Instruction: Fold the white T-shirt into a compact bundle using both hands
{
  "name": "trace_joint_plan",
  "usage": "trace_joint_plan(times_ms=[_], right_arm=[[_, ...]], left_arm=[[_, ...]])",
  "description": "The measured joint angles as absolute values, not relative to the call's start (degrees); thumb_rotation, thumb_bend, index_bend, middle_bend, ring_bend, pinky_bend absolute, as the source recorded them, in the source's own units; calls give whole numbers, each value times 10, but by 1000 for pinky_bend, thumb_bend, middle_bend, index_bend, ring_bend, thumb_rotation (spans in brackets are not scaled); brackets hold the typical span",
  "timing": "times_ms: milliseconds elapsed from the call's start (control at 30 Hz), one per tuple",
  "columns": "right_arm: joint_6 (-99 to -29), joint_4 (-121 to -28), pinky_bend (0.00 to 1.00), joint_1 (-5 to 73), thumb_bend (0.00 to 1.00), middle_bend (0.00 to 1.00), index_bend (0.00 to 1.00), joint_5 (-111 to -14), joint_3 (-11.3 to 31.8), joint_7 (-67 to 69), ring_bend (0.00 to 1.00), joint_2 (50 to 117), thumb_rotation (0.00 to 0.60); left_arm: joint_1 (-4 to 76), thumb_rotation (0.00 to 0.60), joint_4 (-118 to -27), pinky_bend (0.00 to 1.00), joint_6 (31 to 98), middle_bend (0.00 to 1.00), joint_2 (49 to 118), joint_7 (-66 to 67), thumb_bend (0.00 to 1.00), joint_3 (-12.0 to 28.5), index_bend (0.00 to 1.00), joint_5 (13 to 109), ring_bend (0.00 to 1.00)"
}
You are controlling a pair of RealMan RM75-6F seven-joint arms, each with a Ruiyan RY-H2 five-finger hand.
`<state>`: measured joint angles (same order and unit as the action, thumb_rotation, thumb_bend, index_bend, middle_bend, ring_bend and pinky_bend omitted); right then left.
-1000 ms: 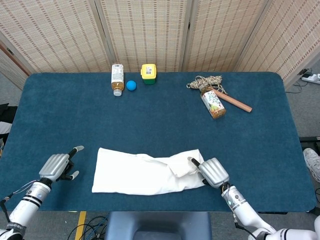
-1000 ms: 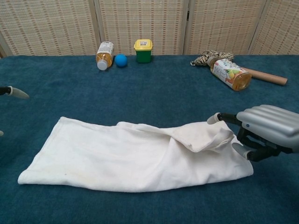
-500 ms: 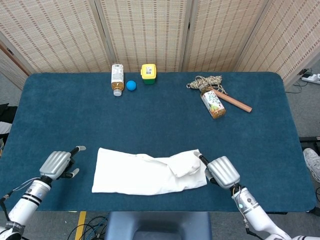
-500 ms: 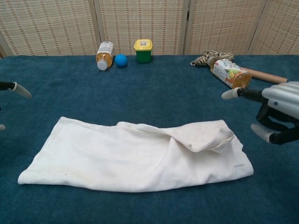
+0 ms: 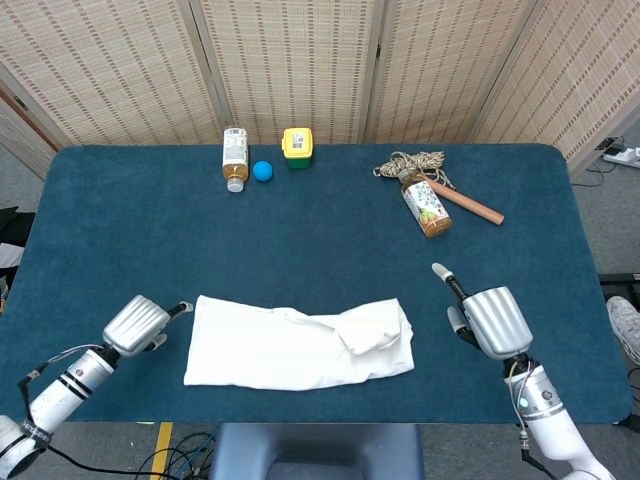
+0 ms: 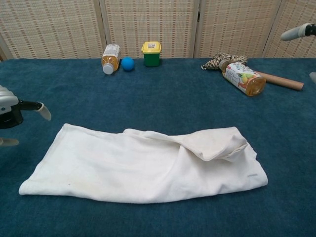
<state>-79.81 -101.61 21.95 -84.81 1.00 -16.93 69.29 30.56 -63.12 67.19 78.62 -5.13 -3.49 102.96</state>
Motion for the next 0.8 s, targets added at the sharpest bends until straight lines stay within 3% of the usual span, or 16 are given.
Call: trace_joint_plan(times_ms=[467,800], right_arm=[[-805,-1020,986,191,539,897,85,-836,22,-166,972,683,600],[-804,-1021,986,178,539,897,85,-830,29,-163,972,682,600]], left_arm=[[325,600,-375,934,764,914,927,-65,200,-74,313,1096,818],[323,600,-296,934,795,914,985,-104,200,-98,316,1096,818]])
